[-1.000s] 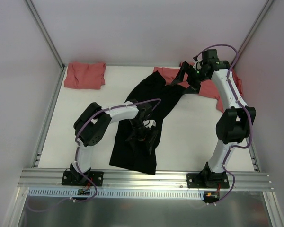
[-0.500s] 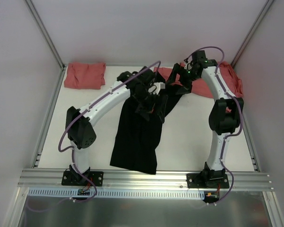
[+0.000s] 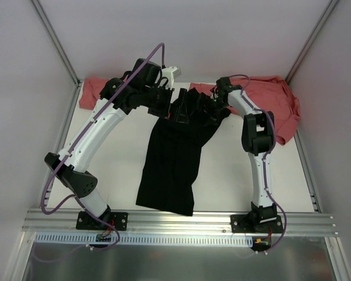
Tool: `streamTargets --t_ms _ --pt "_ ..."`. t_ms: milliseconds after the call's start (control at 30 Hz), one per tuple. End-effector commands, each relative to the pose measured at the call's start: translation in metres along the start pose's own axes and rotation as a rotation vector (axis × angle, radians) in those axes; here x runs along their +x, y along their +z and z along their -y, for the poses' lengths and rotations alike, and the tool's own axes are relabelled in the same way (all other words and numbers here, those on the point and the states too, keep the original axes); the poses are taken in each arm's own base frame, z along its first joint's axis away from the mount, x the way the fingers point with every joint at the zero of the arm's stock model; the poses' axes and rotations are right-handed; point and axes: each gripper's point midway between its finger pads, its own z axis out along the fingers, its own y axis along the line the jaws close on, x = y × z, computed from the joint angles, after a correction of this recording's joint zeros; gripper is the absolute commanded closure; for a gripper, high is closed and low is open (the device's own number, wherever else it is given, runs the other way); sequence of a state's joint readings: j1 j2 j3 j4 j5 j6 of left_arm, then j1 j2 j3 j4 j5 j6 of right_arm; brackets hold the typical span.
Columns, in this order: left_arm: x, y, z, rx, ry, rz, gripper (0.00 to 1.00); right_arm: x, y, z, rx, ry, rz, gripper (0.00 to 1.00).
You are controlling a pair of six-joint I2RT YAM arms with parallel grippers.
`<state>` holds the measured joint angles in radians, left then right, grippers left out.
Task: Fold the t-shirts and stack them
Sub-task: Rotate the tshirt 90 degrees
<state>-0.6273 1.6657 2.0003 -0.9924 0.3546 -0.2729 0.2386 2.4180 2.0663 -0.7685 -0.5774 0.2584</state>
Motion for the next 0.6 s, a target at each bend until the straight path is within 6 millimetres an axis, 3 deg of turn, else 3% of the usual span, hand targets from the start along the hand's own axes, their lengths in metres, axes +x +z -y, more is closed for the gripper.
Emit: streamTargets --t_ms 0,333,467,567 --pt "-0.011 -0.005 -0.004 -0.026 0.070 0.061 0.01 -0.025 0.002 -0.021 -0.049 -0.032 0.086 0.01" --pt "-0.015 -0.007 -0.004 -0.025 0.122 0.074 0.01 -0.047 0.037 -0.016 -0.033 -0.042 0.106 0.00" --pt "-0.012 -0.005 -0.006 -0.029 0.120 0.054 0.01 -0.056 0.056 -0.024 -0.082 -0.041 0.103 0.01" --pt "-0.009 -0.003 -0.009 -0.032 0.124 0.035 0.01 -0.049 0.071 -0.035 -0.150 -0.048 0.049 0.01"
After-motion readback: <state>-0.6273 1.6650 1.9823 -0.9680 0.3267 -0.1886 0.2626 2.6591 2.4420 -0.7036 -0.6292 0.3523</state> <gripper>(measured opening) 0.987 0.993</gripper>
